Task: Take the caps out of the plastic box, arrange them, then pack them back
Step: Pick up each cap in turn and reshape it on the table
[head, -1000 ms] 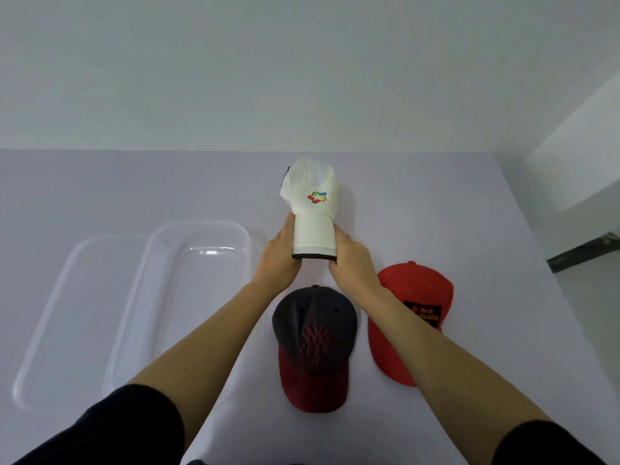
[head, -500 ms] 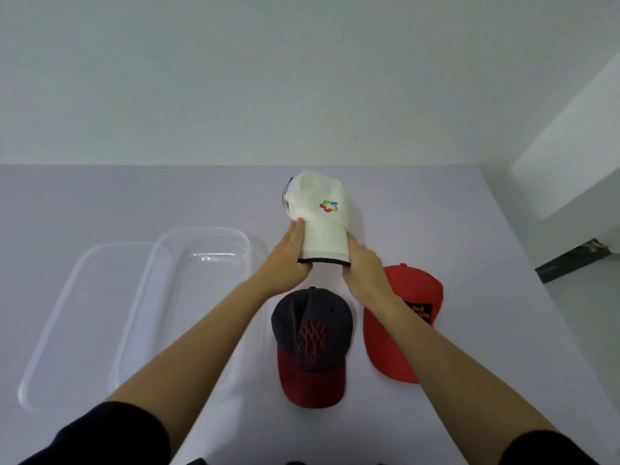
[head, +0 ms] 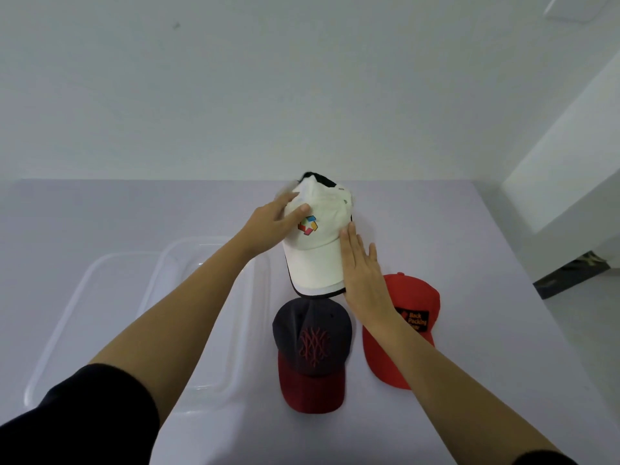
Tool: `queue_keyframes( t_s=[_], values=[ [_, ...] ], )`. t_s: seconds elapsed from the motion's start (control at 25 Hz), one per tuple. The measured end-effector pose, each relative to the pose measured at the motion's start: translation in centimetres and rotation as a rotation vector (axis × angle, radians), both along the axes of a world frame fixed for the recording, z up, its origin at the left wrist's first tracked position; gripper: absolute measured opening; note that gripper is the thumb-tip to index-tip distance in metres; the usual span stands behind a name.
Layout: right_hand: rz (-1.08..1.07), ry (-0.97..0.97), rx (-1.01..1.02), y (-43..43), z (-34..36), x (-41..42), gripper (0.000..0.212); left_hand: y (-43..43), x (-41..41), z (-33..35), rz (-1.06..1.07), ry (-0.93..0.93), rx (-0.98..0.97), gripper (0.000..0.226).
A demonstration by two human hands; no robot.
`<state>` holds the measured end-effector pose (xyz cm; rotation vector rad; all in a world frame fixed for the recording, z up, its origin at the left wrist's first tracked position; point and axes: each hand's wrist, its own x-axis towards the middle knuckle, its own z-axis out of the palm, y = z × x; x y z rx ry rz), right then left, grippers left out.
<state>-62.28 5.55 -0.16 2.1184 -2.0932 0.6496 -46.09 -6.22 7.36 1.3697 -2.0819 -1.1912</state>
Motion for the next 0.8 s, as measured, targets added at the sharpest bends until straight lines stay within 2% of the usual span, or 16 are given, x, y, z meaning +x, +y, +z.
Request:
queue_keyframes(
  t_s=[0.04, 0.12, 0.2, 0.28, 0.36, 0.48, 0.52, 0.56, 0.68, 0.76, 0.8],
  values=[
    [-0.015, 0.021, -0.008, 0.0, 0.1, 0.1, 0.092, 0.1, -0.1, 0.3, -0.021, -0.006, -0.011, 0.042],
    [-0.035, 0.043, 0.008, 0.1, 0.1, 0.3, 0.095, 0.2, -0.2, 0.8, -0.032, 0.047, 0.009, 0.052],
    [0.036, 0.021, 0.061, 0.1, 0.2, 0.5, 0.109, 0.6, -0.5, 1.4, 0.009, 0.12, -0.024, 0.056],
    [0.17, -0.1, 0.154, -0.1, 0.4, 0.3, 0.119, 0.7, -0.8, 1.9, 0.107, 0.167, -0.11, 0.056],
    [0.165, -0.455, 0.269, -0.1, 1.2, 0.0, 0.11, 0.6, -0.6, 2.6, 0.183, 0.222, -0.124, 0.057],
    [-0.181, -1.246, 0.201, -0.8, 3.0, -0.8, 0.07, 1.0, 0.0, 4.0, 0.146, 0.315, -0.033, 0.059],
    [-0.222, -1.431, 0.204, -1.1, 3.6, -0.9, 0.064, 1.3, 0.0, 4.4, 0.117, 0.354, 0.014, 0.059],
    [-0.19, -1.59, 0.247, -1.4, 4.0, -0.9, 0.067, 1.5, -0.1, 4.5, 0.093, 0.382, 0.048, 0.062],
    [0.015, -1.957, 0.445, -1.5, 5.1, -0.3, 0.08, 1.4, -0.6, 4.4, 0.127, 0.346, 0.005, 0.062],
    [0.059, -2.03, 0.525, -1.2, 5.4, 0.2, 0.071, 0.7, -0.4, 3.8, 0.202, 0.217, -0.169, 0.062],
    [0.058, -2.007, 0.55, -1.0, 5.3, 0.5, 0.063, 0.3, -0.2, 3.4, 0.224, 0.153, -0.267, 0.063]
  ],
)
